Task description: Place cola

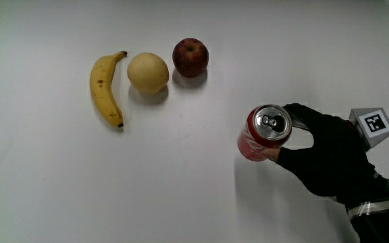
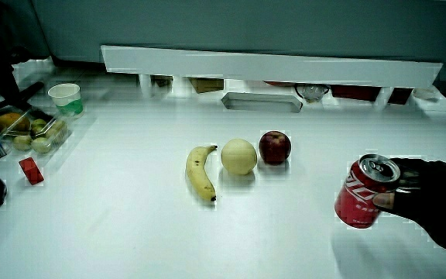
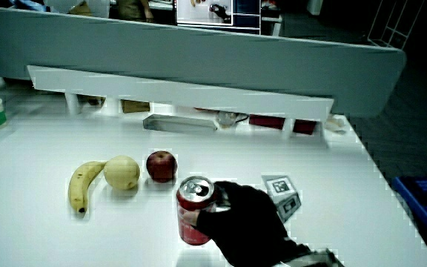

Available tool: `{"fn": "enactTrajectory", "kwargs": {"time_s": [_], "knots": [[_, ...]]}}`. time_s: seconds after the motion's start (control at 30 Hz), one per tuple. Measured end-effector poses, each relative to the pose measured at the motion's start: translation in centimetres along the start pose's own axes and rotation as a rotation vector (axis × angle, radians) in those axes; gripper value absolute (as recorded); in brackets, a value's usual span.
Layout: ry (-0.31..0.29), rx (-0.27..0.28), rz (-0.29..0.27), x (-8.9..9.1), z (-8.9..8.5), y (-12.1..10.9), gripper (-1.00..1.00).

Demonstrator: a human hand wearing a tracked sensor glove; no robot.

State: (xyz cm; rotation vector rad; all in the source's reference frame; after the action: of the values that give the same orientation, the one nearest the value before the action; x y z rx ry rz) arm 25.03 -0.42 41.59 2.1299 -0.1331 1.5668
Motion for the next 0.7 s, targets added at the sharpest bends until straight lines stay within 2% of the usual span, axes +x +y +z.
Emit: {"fn": "enactTrajectory", "kwargs": {"time_s": [0.03,0.07,0.2,0.27,0.3,0.4,0.57,0.67,0.7], "knots": [[0.015,0.002,-0.005,0.0,0.1,-0.2,0.0],[-0.008,0.007,-0.018,0.5,0.4,-0.3,0.0],[-0.03,0.013,-0.032,1.7,0.9,-0.9,0.0],[-0.029,0.012,-0.044,2.2,0.8,-1.0,0.0],[-0.049,0.012,-0.062,2.5,0.9,-1.1,0.0],[-0.029,0.009,-0.074,3.1,0.7,-1.3,0.0],[-0.067,0.002,-0.085,3.8,0.4,-1.4,0.0],[-0.045,-0.003,-0.116,4.7,0.4,-1.5,0.0],[-0.025,0.003,-0.103,4.5,0.4,-1.5,0.0]]}}
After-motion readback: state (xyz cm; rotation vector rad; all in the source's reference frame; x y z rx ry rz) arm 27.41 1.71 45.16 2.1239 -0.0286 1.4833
